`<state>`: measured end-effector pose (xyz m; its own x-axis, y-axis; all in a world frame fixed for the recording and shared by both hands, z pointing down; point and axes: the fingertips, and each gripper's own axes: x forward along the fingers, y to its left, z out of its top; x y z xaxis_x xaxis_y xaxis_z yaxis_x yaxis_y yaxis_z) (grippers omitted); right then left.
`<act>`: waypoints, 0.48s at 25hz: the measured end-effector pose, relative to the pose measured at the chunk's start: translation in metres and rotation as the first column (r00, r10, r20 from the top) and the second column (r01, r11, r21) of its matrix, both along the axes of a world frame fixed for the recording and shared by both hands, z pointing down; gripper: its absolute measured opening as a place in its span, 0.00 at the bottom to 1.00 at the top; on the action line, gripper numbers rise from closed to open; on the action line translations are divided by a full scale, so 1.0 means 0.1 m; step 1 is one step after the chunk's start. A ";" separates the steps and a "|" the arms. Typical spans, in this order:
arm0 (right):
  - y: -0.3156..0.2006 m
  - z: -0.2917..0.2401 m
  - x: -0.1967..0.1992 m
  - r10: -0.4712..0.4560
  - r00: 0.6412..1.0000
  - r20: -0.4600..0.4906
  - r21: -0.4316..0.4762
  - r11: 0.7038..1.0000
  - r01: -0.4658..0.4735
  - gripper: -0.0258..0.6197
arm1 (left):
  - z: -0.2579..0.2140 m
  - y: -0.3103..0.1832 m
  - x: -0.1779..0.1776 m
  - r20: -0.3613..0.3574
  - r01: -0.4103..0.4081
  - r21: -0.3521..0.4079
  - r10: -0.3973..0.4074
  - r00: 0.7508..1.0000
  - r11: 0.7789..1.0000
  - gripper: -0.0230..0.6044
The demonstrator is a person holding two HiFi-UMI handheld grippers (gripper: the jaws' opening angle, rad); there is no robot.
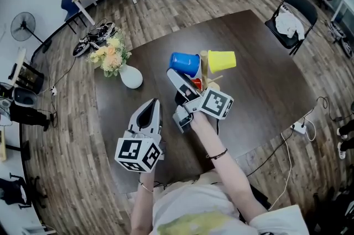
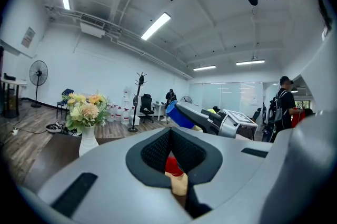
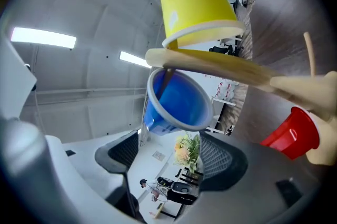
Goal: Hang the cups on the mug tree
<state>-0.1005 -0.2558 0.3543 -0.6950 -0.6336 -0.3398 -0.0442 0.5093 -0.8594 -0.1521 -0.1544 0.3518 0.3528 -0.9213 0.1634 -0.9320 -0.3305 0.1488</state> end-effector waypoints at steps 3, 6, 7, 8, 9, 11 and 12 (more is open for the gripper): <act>0.07 0.00 -0.03 -0.015 0.999 -0.044 0.024 1.000 0.017 0.56 | 0.00 0.00 0.00 0.002 -0.001 0.004 0.001 1.000 1.000 0.06; 0.14 0.11 -0.05 -0.012 0.990 -0.142 0.015 1.000 0.015 0.40 | 0.01 0.02 -0.02 0.001 -0.001 0.004 0.001 1.000 1.000 0.06; 0.17 0.15 -0.05 -0.011 0.983 -0.182 0.013 1.000 0.013 0.35 | 0.02 0.02 -0.03 0.002 -0.001 0.004 0.001 1.000 1.000 0.06; 0.20 0.18 -0.06 -0.010 0.975 -0.220 0.023 1.000 0.015 0.32 | 0.02 0.03 -0.03 0.004 -0.001 0.004 0.001 1.000 1.000 0.06; 0.24 0.19 -0.07 -0.010 0.967 -0.255 0.038 0.999 0.020 0.28 | 0.03 0.04 -0.03 0.005 -0.002 0.003 0.002 1.000 1.000 0.06; 0.31 0.21 -0.09 -0.008 0.949 -0.314 0.070 0.997 0.031 0.23 | 0.05 0.07 -0.04 0.006 -0.005 0.003 0.005 1.000 1.000 0.06; 0.35 0.22 -0.10 -0.005 0.939 -0.343 0.084 0.996 0.036 0.21 | 0.06 0.09 -0.04 0.006 -0.006 0.002 0.006 1.000 1.000 0.06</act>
